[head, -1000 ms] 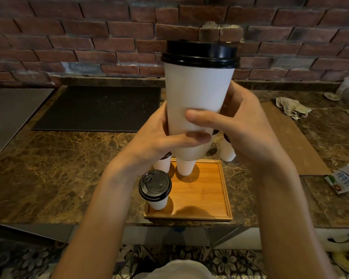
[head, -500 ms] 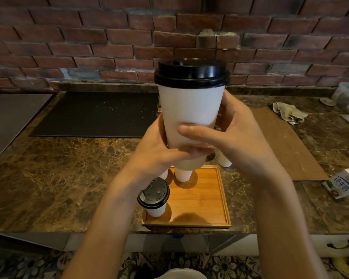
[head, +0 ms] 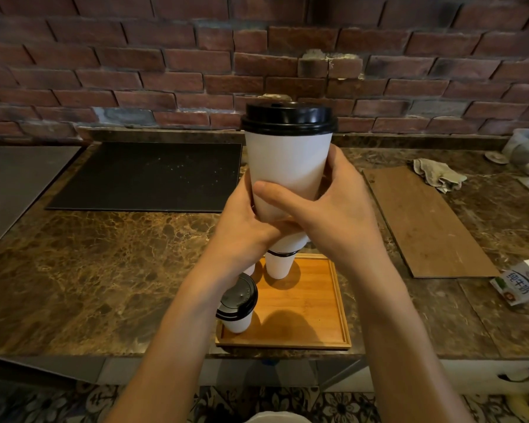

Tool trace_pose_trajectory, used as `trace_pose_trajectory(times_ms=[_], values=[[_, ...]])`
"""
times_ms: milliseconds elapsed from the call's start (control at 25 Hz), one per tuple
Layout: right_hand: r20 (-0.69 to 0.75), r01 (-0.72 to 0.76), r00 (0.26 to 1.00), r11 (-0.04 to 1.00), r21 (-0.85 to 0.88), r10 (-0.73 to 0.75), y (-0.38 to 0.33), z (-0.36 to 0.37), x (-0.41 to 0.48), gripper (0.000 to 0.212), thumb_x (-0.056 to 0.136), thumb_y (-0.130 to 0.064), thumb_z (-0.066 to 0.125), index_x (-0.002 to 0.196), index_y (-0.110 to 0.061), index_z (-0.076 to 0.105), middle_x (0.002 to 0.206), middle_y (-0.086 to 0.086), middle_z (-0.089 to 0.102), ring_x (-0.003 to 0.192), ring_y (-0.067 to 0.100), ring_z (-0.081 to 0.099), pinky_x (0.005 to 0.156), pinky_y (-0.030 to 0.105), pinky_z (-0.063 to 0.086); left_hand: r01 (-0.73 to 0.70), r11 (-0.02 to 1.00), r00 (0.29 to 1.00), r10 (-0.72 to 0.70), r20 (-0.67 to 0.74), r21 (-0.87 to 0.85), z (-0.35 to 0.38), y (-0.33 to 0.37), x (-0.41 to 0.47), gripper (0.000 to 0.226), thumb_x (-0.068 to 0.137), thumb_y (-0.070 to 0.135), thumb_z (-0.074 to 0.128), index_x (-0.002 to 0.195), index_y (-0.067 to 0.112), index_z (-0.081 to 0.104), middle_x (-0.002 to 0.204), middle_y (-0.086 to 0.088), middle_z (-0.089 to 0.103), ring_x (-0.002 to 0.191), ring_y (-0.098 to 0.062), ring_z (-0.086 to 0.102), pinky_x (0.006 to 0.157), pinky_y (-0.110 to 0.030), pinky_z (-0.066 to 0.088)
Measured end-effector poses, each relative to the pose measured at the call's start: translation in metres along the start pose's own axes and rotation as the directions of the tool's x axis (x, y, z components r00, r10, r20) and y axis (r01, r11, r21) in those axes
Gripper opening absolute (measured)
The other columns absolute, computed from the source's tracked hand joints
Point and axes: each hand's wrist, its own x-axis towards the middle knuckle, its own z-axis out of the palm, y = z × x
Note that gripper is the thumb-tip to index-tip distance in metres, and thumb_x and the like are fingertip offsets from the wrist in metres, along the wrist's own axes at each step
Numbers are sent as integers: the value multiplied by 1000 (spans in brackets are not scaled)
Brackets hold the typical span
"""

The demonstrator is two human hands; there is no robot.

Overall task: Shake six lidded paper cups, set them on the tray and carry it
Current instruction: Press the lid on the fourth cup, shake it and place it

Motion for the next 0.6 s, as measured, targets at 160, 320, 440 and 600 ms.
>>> trace_pose_trajectory(times_ms=[160, 320, 440, 600], values=[[30, 22, 999, 998, 58, -24, -4, -7, 4, 68, 68, -43, 84, 125, -28, 50, 112, -15, 60, 101, -1, 60, 81, 25, 58, -6, 1000, 998, 7, 54, -19, -8, 5, 1, 64, 70, 5, 78, 113, 42, 46, 101, 21, 64, 97, 7, 62, 68, -9, 51], [81, 11, 997, 993, 121, -21, -6, -16, 7, 69, 69, -42, 84, 128, -23, 53, 114, -9, 63, 104, 6, 62, 82, 31, 59, 22, 997, 988, -10, 152, -72, -15, 12, 1, 66, 69, 19, 78, 126, 31, 47, 108, 17, 65, 103, -5, 63, 74, -16, 53], [114, 12, 993, 987, 163, -31, -7, -20, 7, 67, 66, -45, 80, 125, -26, 55, 111, -10, 65, 104, 7, 64, 82, 32, 59, 32, 995, 976, -11, 220, -94, -20, 17, 1, 64, 67, 28, 77, 125, 26, 49, 106, 15, 66, 103, -8, 63, 75, -18, 52], [195, 25, 978, 967, 253, -76, -5, -23, 6, 66, 67, -39, 81, 126, -22, 56, 110, -8, 67, 105, 10, 65, 80, 27, 57, 57, 992, 958, -21, 285, -117, -21, 18, -1, 62, 67, 27, 74, 124, 26, 49, 109, 14, 66, 105, -9, 63, 77, -17, 52]])
